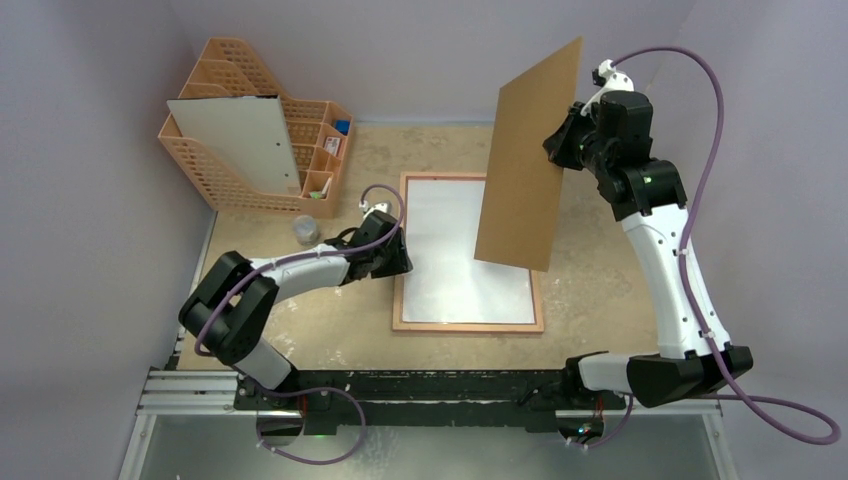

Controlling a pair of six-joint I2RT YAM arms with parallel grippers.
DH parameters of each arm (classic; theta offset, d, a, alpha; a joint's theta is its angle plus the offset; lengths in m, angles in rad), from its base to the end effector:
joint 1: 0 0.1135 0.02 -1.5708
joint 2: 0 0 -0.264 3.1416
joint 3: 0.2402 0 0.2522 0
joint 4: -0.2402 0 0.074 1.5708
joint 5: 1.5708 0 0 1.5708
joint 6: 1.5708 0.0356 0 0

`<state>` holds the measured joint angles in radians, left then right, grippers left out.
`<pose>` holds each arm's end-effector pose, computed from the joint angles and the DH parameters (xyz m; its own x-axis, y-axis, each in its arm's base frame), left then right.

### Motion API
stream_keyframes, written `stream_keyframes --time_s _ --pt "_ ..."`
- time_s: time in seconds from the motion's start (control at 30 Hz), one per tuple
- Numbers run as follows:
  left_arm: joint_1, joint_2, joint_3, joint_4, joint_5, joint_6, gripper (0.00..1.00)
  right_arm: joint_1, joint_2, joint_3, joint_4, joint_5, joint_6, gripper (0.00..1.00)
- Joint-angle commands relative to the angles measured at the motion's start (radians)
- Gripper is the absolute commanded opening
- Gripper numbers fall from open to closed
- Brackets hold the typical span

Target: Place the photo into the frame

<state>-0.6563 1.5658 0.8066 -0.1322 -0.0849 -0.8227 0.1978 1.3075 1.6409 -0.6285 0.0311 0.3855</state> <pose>0.2446 -0.1846 0.1672 -0.8340 -0.2795 -0.4758 -0.0669 0.9070 -0.4157 0.2630 0.0516 0.4734 -0.3271 0.3178 -0.8900 -0.0477 0.9350 0.3514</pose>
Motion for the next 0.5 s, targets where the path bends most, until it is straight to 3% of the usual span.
stream_keyframes --time_s 0.0,0.3,0.47 --pt "0.015 0.05 0.072 0.026 0.019 0.059 0.44 0.0 -0.042 0.009 0.073 -0.02 -0.006 0.0" --pt "0.033 0.105 0.095 -0.041 -0.05 0.031 0.27 -0.001 -0.047 -0.002 0.072 -0.023 -0.006 0.0" --pt "0.05 0.08 0.08 -0.067 -0.09 0.007 0.24 0.0 -0.032 0.022 0.065 0.037 -0.034 0.0"
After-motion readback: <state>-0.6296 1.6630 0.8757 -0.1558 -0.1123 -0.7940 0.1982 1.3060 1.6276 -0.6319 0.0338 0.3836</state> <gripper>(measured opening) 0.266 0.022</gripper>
